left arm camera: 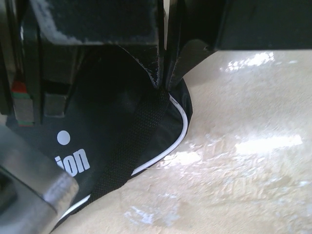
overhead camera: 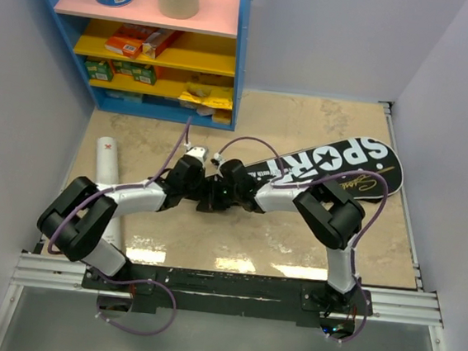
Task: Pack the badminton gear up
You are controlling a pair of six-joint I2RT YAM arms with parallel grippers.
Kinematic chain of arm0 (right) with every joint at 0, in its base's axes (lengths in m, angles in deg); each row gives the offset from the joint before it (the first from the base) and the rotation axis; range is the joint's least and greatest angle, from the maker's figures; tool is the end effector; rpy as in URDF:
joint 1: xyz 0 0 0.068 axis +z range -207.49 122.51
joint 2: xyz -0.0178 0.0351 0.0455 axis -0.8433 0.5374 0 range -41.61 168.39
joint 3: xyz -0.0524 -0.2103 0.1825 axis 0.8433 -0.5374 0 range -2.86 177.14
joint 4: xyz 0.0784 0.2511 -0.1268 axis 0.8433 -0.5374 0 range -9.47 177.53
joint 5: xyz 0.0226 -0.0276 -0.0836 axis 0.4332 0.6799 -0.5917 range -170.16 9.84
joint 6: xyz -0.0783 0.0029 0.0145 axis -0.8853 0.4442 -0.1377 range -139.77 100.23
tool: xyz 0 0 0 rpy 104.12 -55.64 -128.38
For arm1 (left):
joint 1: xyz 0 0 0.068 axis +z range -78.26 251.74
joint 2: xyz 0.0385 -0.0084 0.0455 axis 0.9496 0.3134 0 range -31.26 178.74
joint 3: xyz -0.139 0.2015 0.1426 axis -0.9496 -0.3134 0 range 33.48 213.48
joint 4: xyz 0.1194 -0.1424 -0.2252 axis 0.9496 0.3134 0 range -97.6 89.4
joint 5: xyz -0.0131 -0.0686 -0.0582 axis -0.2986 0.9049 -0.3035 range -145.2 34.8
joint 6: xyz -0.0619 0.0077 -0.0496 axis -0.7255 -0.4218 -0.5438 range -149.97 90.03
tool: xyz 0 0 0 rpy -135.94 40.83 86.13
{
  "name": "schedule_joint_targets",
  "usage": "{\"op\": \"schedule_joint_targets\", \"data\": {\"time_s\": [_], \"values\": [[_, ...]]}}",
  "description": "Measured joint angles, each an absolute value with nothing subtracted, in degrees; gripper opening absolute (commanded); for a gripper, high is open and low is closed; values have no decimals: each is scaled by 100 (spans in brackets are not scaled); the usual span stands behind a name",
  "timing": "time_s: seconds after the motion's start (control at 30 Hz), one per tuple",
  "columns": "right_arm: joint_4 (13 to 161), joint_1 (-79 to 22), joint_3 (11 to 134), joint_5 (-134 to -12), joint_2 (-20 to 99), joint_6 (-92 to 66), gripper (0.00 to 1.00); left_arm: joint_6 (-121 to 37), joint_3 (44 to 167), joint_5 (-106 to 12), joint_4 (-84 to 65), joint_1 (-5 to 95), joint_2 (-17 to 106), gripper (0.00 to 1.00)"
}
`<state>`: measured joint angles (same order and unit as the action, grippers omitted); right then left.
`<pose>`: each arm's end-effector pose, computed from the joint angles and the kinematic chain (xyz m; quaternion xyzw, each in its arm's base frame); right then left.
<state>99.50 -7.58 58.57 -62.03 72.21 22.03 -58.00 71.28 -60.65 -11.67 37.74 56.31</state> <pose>0.2759 0.3609 0.0916 -0.1293 0.8896 0.3968 0.1857 0.2794 -0.1807 0.1133 0.0303 0.9248 -0.1563 0.3455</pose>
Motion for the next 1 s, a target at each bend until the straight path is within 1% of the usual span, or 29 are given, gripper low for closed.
{"op": "schedule_joint_targets", "data": {"time_s": [0.13, 0.17, 0.2, 0.27, 0.3, 0.37, 0.4, 0.47, 0.6, 0.7, 0.77, 0.8, 0.83, 0.87, 0.9, 0.93, 0.97, 1.0], "values": [[10304, -723, 5875, -5937, 7403, 2542, 0, -5800, 6922, -6229, -1117, 3752, 5395, 0], [10356, -708, 5875, -5915, 7425, 2599, 2, -5800, 6883, -6253, -1106, 3752, 5342, 0], [10387, -691, 5875, -5904, 7431, 2638, 10, -5800, 6841, -6275, -1104, 3752, 5294, 0], [10389, -662, 5875, -5904, 7427, 2697, 18, -5803, 6774, -6304, -1089, 3743, 5211, 0], [10387, -653, 5872, -5906, 7414, 2701, 25, -5805, 6756, -6315, -1089, 3743, 5179, 0], [10334, -643, 5872, -5923, 7368, 2695, 32, -5798, 6741, -6330, -1056, 3741, 5120, 0], [10249, -632, 5853, -5941, 7296, 2651, 40, -5794, 6741, -6334, -1025, 3737, 5087, 0], [10011, -621, 5820, -6015, 7130, 2599, 44, -5789, 6743, -6330, -997, 3719, 5054, 0], [9399, -599, 5654, -6374, 6555, 2398, 55, -5829, 6765, -6245, -931, 3652, 5050, 1], [8944, -597, 5531, -6726, 5997, 2190, 59, -5877, 6804, -6087, -829, 3547, 5050, 4], [8664, -597, 5492, -6992, 5608, 2050, 61, -5899, 6850, -6017, -732, 3505, 5045, 9], [8551, -608, 5490, -7132, 5440, 1985, 65, -5903, 6881, -5991, -654, 3481, 5034, 11], [8444, -616, 5488, -7276, 5261, 1936, 66, -5905, 6914, -5980, -579, 3457, 5026, 13], [8345, -621, 5488, -7403, 5082, 1882, 76, -5910, 6946, -5976, -494, 3442, 5008, 21], [8245, -618, 5488, -7530, 4902, 1821, 89, -5908, 6975, -5971, -400, 3429, 4969, 25], [8155, -614, 5488, -7659, 4756, 1788, 99, -5890, 6994, -5971, -319, 3422, 4916, 30], [8031, -612, 5488, -7836, 4592, 1718, 99, -5888, 7025, -5978, -197, 3415, 4831, 39], [7910, -610, 5490, -8000, 4435, 1650, 99, -5892, 7071, -5996, -44, 3409, 4711, 43]]}}
